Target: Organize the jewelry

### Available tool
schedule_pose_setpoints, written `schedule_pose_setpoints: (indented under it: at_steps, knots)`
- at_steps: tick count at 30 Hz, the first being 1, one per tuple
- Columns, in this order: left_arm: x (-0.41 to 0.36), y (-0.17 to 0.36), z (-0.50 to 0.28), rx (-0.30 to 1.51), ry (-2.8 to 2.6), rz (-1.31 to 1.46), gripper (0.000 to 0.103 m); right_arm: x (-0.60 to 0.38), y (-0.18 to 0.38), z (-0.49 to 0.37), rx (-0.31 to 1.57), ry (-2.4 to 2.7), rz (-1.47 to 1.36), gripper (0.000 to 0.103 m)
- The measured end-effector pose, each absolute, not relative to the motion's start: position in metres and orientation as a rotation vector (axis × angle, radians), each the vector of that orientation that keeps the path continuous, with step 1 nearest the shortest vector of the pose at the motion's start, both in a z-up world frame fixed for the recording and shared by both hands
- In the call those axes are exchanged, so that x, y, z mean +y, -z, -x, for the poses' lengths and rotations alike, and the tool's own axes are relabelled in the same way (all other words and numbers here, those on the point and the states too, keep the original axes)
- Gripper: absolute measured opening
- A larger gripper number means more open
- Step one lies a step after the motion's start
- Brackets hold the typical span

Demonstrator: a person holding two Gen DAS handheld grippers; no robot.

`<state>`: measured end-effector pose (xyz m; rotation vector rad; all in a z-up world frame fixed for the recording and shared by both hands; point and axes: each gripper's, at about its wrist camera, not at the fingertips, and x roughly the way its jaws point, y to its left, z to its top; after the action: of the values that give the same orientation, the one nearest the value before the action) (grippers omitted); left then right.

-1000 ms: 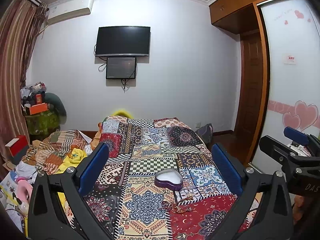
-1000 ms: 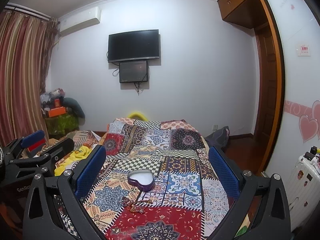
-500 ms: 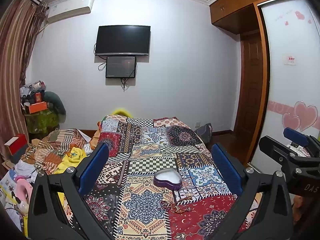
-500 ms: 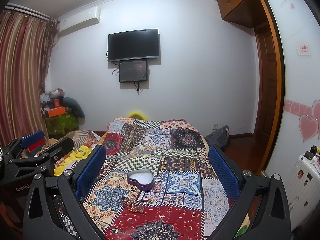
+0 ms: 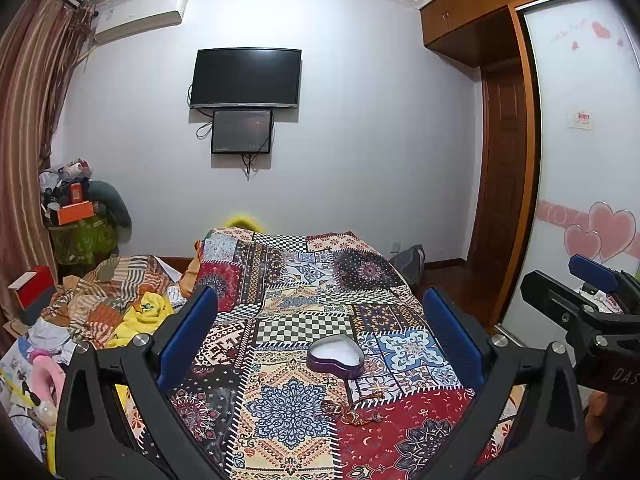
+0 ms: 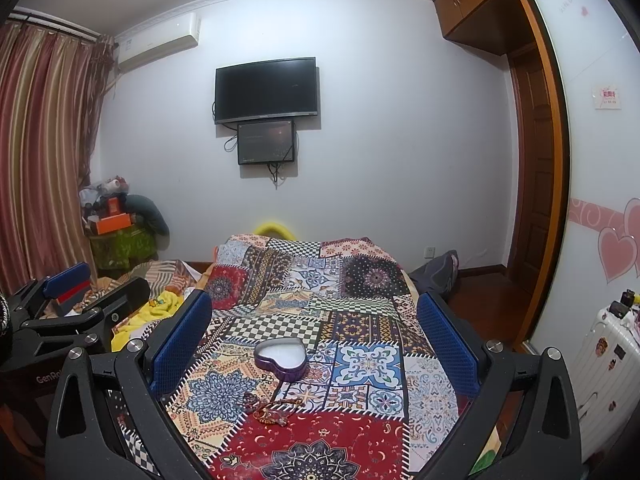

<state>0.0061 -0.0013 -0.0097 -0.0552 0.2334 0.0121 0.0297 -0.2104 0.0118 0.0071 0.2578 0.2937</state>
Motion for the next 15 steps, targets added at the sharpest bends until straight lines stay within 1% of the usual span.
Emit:
schedule_pose_setpoints:
  at_steps: [15]
  knots:
    - [-0.0026,0.0137,-0.0085,0.245,-0.013,0.053,0.103,-0.2116,-0.0097,-0.0286,0.266,-0.296,-0.007,0.102]
